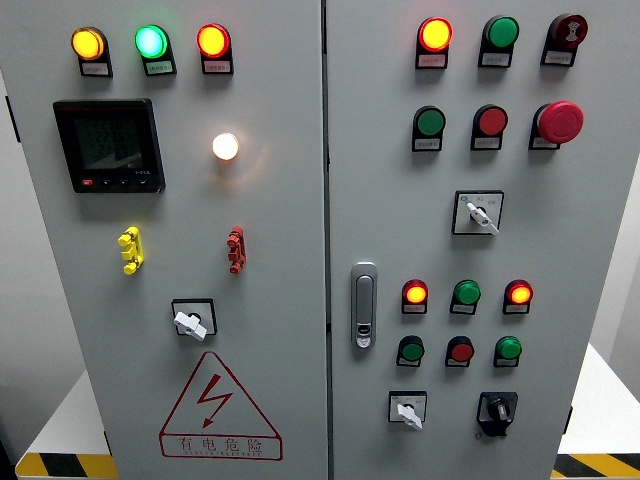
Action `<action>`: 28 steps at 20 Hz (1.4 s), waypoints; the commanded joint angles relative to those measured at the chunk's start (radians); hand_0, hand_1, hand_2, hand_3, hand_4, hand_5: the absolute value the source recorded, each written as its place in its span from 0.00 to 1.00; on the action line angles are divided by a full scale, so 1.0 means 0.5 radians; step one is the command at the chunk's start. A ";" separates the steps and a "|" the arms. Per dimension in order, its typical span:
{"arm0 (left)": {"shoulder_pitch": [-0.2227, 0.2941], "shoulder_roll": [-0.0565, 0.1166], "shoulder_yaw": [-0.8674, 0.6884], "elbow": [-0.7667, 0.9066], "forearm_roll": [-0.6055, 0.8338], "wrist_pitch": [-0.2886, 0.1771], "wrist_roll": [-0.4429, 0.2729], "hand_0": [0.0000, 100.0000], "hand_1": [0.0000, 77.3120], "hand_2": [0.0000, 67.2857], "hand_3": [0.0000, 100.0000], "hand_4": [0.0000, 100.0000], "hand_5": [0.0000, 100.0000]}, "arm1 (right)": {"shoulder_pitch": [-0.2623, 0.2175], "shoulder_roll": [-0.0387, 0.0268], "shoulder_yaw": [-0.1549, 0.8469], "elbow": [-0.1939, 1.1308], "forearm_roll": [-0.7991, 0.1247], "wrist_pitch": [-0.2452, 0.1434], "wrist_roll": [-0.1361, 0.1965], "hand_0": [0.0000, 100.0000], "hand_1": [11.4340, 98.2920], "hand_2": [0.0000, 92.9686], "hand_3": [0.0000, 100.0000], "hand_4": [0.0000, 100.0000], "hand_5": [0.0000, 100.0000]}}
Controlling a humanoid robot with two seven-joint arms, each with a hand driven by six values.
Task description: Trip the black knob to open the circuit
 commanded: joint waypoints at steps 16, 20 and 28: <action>0.000 0.000 0.000 0.000 0.001 0.000 0.000 0.00 0.05 0.19 0.21 0.07 0.02 | 0.463 0.019 0.232 -0.004 0.005 0.017 -0.097 0.87 0.70 0.04 0.92 0.92 1.00; 0.000 0.000 0.000 0.000 0.001 0.000 0.000 0.00 0.05 0.19 0.21 0.07 0.02 | 0.488 0.084 0.232 0.060 0.005 0.017 -0.103 0.90 0.69 0.04 0.92 0.93 1.00; 0.000 0.000 0.000 0.000 0.001 0.000 0.000 0.00 0.05 0.19 0.21 0.07 0.02 | 0.488 0.117 0.232 0.186 0.011 0.020 -0.170 0.92 0.68 0.04 0.92 0.92 1.00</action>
